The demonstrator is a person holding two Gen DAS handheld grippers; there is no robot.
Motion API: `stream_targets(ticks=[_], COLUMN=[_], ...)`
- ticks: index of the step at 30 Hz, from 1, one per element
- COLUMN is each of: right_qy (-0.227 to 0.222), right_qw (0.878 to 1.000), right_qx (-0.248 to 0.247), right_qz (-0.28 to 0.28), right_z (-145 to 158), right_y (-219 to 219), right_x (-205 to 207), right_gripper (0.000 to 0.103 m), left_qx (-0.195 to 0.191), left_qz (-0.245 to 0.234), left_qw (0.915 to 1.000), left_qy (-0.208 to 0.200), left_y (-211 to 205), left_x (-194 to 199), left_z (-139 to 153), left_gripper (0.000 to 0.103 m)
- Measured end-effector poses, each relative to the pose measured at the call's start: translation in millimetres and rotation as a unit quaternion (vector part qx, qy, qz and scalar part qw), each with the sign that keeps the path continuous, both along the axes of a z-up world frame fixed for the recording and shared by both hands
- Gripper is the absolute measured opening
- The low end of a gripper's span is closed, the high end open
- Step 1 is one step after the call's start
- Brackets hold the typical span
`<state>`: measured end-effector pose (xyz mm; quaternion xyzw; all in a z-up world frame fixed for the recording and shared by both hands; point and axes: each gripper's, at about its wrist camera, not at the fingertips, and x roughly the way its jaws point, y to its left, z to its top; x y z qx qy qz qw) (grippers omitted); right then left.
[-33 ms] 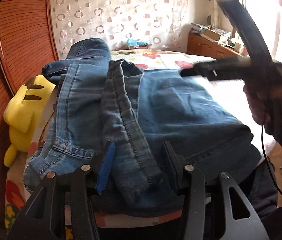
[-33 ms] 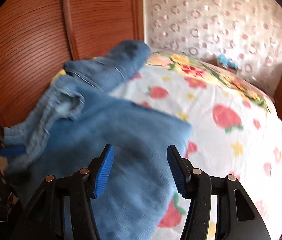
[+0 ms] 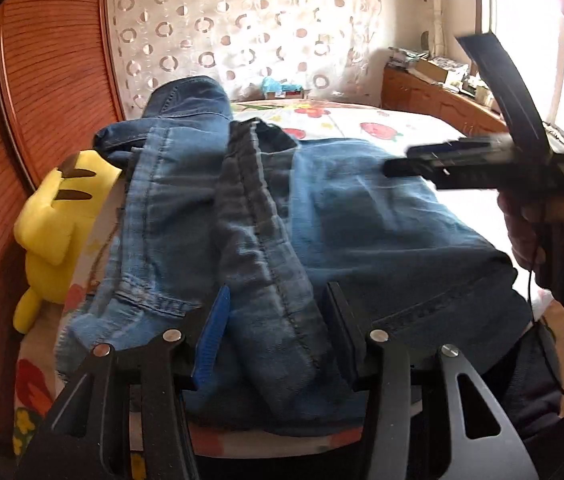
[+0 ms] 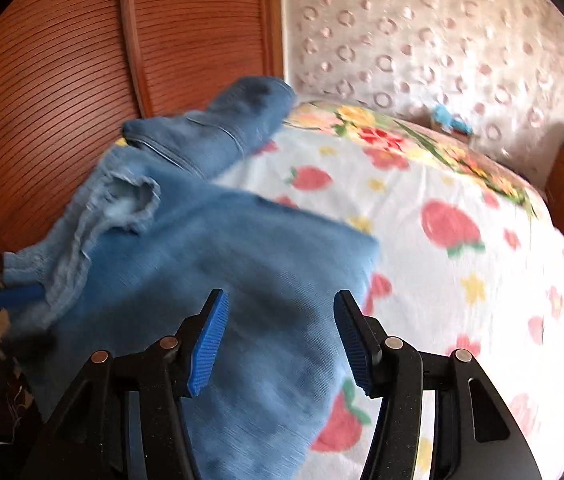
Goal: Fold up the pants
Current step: 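Lay the lifted edge down and open the left tool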
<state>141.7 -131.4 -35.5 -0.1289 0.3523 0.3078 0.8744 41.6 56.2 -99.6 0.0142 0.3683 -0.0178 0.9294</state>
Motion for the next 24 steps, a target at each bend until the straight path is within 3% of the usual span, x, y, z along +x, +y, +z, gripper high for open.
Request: stream_targets(ticks=[4,8,12,18,24], right_qy=[0.003,-0.002,0.009,0.011,0.008], right_qw=[1.000,1.000,1.000,1.000,1.000], right_qx=[0.002,-0.006,-0.005,-0.006,-0.019], right_qz=[-0.011,-0.017,-0.016,-0.022,-0.024], right_z=[-6.3,-10.3,-14.0,-13.2,-14.2], right_y=[-10.1,-19.1,-25.2,-28.2,-24.5], right_x=[-9.9,-16.4,-8.9,-6.8,-7.9], right_gripper=[0.058,0.058,0.058,0.058,0.058], left_qx=[0.036,0.007,0.011,-0.022,-0.045], left_qz=[0.031,0.068,0.101,0.096,0.046], left_qw=[0.9988,0.9976,0.9946,0.9945,0.9959], left_qy=[-0.002,-0.012,-0.020,-0.037,-0.063], left_y=[16.1,54.3,78.8,88.4,61.4], left_x=[-2.1,-6.4,-6.6,-5.8,4.0], left_z=[-1.8,4.7,10.8,22.8,44.4], left_gripper=[0.049,0.049,0.049,0.049,0.049])
